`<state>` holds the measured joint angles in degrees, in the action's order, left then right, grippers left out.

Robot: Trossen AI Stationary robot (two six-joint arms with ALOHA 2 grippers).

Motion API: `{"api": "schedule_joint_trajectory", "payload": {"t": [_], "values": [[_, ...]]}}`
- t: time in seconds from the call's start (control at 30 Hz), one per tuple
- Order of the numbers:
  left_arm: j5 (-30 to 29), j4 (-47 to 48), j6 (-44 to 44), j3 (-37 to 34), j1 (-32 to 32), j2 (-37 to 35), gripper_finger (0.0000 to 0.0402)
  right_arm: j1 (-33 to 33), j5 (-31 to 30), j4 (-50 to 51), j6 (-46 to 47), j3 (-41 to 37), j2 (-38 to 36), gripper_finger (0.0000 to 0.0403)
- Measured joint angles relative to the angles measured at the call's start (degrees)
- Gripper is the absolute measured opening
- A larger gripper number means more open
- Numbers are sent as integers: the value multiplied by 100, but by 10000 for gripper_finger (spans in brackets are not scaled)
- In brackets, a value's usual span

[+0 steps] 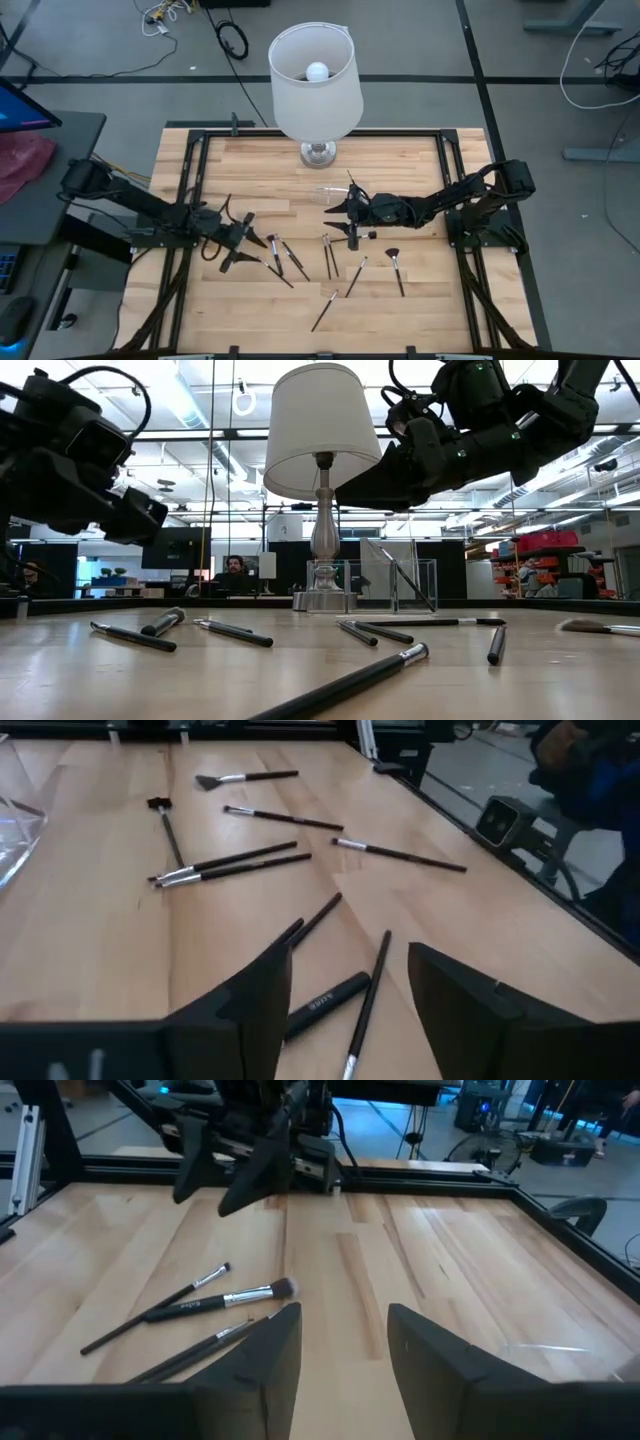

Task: Put items in baskets/containers
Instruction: Put the black eyeshadow brush into the transparent organizer

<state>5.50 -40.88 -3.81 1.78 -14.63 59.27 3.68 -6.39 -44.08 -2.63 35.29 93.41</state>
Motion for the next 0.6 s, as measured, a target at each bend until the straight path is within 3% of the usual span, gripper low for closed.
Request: {"api": "schedule_joint_trajectory", "payload": {"t": [0.3, 0.47, 0.6], "values": [[-60, -38, 47, 477, -114, 1432, 195, -12, 1, -42, 14, 95, -3, 153], [61, -801, -108, 510, -185, 2101, 193, -7, 153, 7, 17, 105, -4, 153], [24, -820, -337, 507, -427, 2491, 193, -9, 153, 24, 17, 105, -4, 153]]}}
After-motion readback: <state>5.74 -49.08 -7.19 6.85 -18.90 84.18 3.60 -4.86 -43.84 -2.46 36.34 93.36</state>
